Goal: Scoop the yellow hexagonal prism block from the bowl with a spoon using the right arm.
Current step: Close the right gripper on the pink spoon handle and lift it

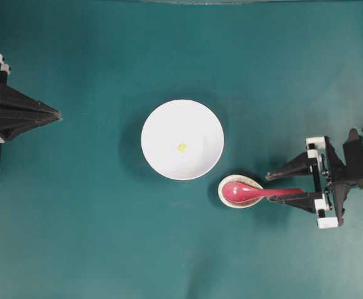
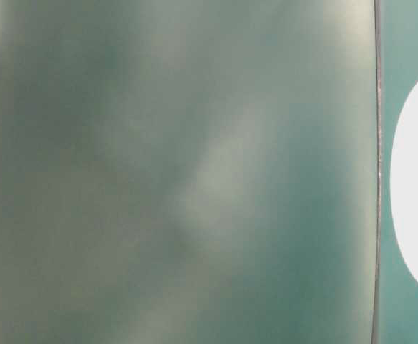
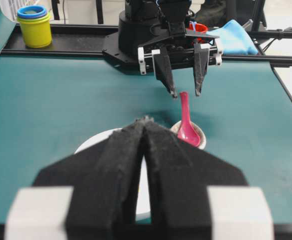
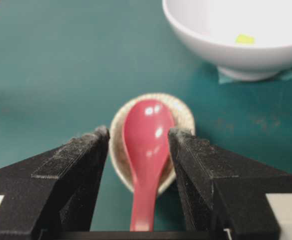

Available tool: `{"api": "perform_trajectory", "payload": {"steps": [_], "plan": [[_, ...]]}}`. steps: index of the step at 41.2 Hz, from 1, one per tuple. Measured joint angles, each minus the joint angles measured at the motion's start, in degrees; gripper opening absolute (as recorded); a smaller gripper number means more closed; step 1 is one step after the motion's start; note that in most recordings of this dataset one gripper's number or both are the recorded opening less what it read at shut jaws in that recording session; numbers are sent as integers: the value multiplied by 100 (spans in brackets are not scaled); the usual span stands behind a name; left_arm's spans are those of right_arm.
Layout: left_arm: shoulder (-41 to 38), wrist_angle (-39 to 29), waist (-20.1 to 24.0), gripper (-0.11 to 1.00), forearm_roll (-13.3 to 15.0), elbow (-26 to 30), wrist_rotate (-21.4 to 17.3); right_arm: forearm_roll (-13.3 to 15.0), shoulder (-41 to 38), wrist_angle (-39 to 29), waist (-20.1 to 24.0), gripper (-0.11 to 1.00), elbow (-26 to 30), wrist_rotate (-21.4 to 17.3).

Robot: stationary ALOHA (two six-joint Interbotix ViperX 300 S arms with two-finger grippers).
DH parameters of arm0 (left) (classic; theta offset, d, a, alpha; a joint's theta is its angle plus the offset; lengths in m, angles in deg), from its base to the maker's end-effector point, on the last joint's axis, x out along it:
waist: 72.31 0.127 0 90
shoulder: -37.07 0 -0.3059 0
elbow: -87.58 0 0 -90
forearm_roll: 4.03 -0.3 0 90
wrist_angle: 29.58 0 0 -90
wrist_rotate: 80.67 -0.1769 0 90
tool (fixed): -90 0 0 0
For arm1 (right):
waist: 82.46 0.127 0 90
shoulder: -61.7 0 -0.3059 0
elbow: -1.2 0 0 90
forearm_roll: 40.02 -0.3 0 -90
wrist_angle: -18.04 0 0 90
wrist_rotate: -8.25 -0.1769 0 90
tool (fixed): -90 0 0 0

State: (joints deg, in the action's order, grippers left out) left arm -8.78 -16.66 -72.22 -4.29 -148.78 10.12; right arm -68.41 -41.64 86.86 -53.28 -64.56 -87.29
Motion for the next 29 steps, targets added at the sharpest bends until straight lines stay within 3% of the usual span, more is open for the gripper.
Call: {"api": "perform_trajectory", "payload": {"steps": [18,29], "plan": [[0,0,0,0,0,9,0,-571,-422,18,422,56,70,-53],[-9,-9,0,0,0,9,0,-642,-791,26,466,56,149,-70]]}}
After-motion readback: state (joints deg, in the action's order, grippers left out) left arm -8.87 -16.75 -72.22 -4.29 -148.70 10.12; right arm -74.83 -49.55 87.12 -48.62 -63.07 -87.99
